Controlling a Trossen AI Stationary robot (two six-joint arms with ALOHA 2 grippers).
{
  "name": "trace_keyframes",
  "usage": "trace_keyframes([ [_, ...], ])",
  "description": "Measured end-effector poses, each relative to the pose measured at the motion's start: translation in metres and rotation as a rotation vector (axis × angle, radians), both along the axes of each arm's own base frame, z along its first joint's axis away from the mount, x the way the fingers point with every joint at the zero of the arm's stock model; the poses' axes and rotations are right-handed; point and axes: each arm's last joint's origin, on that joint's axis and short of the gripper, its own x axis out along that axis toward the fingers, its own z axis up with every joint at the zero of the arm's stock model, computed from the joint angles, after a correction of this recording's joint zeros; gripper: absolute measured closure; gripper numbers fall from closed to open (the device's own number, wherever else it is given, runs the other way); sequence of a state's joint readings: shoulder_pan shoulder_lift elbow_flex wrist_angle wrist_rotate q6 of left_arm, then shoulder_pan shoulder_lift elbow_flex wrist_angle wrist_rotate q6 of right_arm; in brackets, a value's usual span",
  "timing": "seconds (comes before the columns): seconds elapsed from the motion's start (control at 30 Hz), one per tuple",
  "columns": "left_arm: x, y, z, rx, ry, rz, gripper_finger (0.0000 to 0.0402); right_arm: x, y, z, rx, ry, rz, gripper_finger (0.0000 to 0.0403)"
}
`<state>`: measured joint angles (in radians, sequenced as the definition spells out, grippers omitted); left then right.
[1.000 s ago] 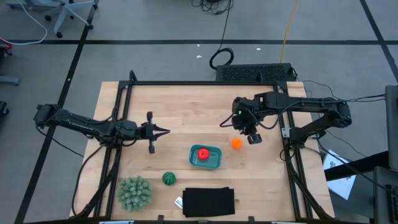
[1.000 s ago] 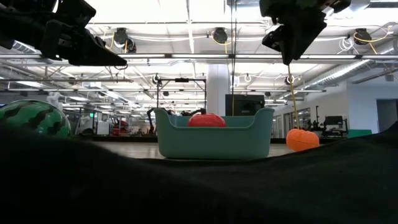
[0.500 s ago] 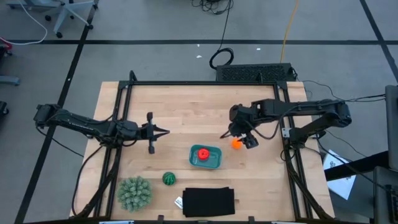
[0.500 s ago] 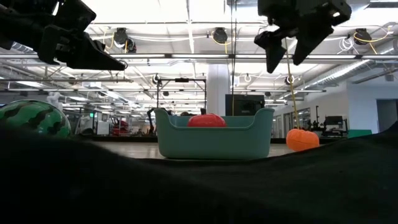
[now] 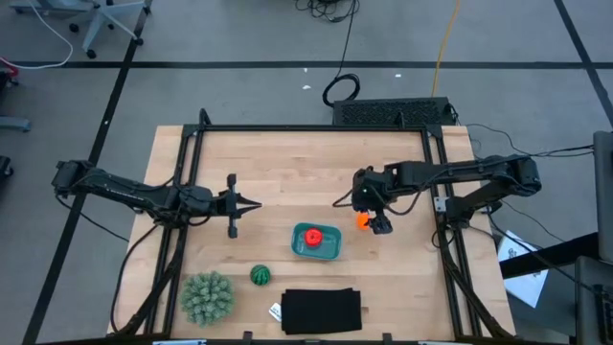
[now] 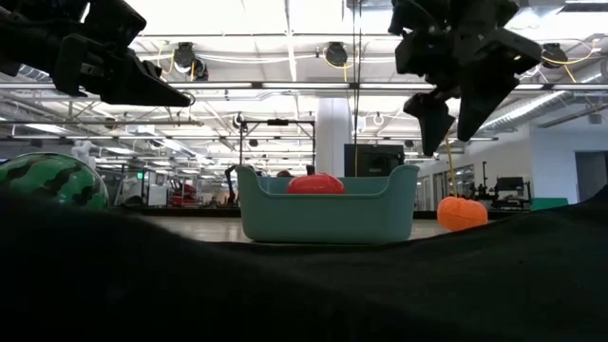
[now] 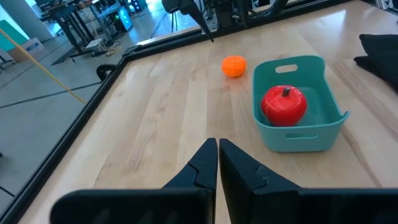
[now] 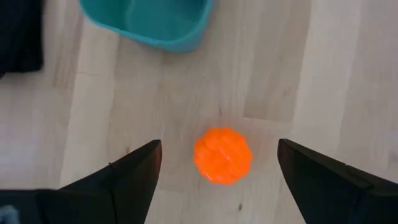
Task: Pick and placing Produce into tupperware
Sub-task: Put the pumpkin into the basket
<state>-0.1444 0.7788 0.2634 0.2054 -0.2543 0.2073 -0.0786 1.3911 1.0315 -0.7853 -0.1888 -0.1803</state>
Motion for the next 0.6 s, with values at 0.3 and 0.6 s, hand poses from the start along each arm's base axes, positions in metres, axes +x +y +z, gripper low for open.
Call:
trace_keyframes([
  [0.3, 0.000, 0.000, 0.000, -0.003, 0.001, 0.000, 0.0380, -0.004, -0.002, -0.012, 0.035, 0.036, -0.100, 0.0089],
  [0.6, -0.001, 0.000, -0.002, -0.005, 0.017, 0.001, 0.0380, -0.007, -0.002, -0.032, 0.023, -0.004, -0.070, 0.0089],
])
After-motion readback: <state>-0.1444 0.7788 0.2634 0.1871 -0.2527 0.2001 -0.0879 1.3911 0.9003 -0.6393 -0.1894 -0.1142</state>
